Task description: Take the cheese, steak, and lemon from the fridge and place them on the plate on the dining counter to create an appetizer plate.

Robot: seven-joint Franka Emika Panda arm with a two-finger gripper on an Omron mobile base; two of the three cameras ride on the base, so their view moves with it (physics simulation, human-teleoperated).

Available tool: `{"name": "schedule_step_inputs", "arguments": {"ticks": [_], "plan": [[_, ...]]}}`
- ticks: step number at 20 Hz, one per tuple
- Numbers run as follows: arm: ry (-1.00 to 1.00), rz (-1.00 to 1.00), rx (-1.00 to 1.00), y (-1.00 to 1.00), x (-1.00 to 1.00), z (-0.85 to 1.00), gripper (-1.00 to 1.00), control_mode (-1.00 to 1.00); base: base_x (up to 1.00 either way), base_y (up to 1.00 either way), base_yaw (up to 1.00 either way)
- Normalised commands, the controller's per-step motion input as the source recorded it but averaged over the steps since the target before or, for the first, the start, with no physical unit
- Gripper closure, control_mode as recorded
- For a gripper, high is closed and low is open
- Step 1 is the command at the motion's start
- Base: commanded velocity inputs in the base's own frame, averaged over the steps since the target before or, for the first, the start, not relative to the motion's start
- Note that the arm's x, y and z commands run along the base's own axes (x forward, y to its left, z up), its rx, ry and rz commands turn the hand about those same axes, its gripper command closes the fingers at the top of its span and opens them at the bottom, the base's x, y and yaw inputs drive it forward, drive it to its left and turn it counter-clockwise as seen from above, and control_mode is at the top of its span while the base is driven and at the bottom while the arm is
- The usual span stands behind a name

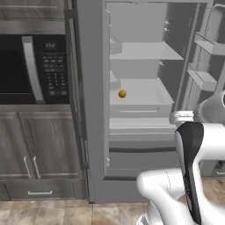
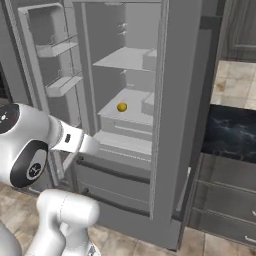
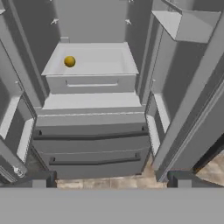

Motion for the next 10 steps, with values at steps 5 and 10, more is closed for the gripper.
{"name": "schedule_step_inputs", "arguments": {"ticks": [5,10], "plan": [[0.00,0.00,0.00,0.00,0.00,0.00,-1.00,1.00,0.53,0.00,0.00],[0.00,0.00,0.00,0.00,0.00,0.00,-1.00,1.00,0.39,0.08,0.00]]}}
